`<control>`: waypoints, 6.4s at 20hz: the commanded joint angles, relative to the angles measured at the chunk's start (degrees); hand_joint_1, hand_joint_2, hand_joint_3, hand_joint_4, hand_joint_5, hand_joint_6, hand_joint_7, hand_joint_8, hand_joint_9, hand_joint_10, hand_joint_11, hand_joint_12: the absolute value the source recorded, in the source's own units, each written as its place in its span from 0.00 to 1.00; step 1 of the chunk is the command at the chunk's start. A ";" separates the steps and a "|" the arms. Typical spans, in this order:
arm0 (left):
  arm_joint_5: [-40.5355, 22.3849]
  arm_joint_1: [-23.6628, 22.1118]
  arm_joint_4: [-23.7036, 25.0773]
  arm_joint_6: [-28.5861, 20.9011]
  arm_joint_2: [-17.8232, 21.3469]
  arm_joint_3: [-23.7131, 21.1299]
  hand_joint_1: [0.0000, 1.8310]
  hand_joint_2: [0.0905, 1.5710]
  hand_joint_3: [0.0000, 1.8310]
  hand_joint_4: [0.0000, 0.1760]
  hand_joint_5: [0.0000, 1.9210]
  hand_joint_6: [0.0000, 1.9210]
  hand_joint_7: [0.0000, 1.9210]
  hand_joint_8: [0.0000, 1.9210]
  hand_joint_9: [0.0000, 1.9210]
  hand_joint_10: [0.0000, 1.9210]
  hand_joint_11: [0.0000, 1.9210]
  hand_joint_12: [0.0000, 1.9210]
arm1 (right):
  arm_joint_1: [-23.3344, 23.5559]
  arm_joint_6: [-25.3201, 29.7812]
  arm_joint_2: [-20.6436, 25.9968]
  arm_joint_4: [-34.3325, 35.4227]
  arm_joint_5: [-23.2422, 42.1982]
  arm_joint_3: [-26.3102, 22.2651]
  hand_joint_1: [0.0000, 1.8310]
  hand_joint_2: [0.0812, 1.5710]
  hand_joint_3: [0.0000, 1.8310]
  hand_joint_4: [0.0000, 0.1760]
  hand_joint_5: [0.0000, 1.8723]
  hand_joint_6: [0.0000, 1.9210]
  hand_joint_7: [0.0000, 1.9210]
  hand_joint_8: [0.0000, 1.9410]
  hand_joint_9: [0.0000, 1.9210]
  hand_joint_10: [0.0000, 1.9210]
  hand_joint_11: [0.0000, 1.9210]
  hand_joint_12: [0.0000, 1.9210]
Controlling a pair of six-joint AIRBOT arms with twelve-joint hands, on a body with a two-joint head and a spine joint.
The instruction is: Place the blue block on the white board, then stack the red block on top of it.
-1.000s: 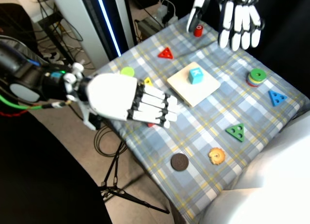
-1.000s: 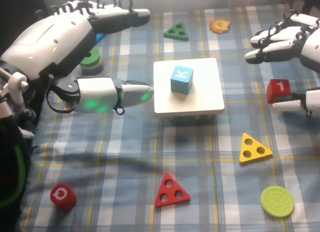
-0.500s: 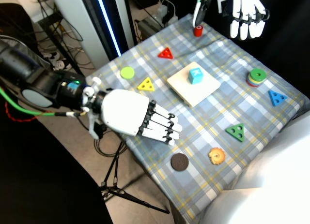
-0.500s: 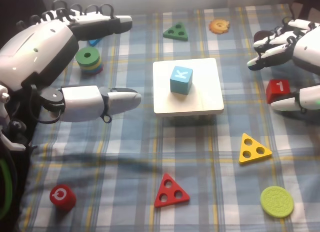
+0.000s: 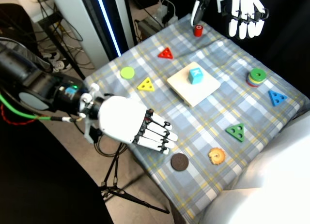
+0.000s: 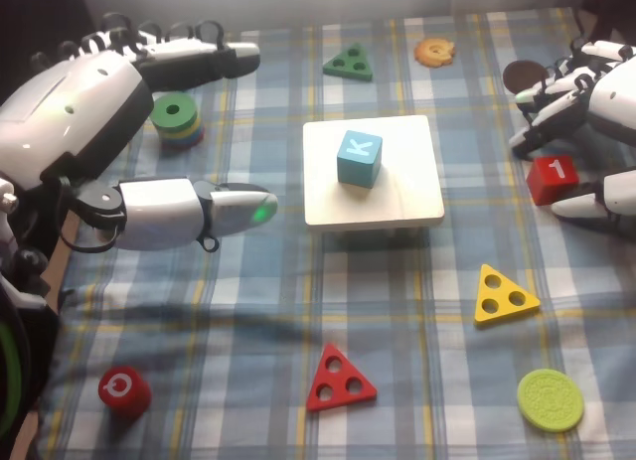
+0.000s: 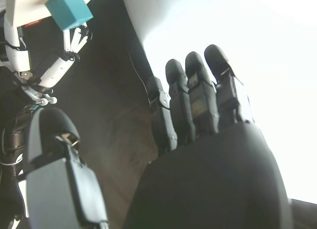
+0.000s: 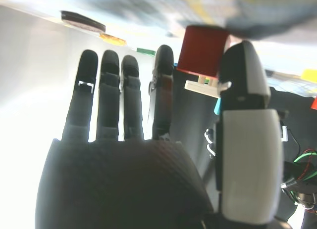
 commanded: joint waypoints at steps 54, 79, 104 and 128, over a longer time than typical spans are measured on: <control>-7.21 3.02 -2.61 -1.07 1.40 -0.48 0.41 0.54 0.00 0.52 0.25 0.00 0.24 0.00 0.18 0.00 0.00 0.36 | 13.66 9.12 -2.82 -17.98 1.47 3.59 0.50 0.56 0.00 0.04 0.36 0.00 0.26 0.00 0.24 0.00 0.03 0.46; -7.04 3.09 -2.45 -1.07 0.97 -0.32 0.41 0.54 0.00 0.58 0.25 0.00 0.25 0.00 0.18 0.00 0.00 0.30 | 15.99 8.71 -8.66 -23.37 -3.59 6.68 0.53 0.56 0.00 0.18 0.37 0.00 0.26 0.00 0.24 0.00 0.00 0.54; -7.09 3.13 -2.47 -1.07 1.01 -0.47 0.41 0.55 0.00 0.51 0.25 0.00 0.24 0.00 0.17 0.00 0.00 0.30 | 16.00 8.75 -9.03 -24.81 -5.73 6.31 0.60 0.68 0.00 0.00 0.54 0.48 0.30 0.00 0.26 0.00 0.02 0.47; -7.11 3.22 -2.47 -1.07 1.02 -0.47 0.41 0.54 0.00 0.48 0.24 0.00 0.23 0.00 0.17 0.00 0.00 0.29 | 15.45 8.75 -9.44 -25.59 -6.82 6.50 0.57 0.67 0.00 0.79 0.55 0.45 0.31 0.00 0.26 0.00 0.01 0.50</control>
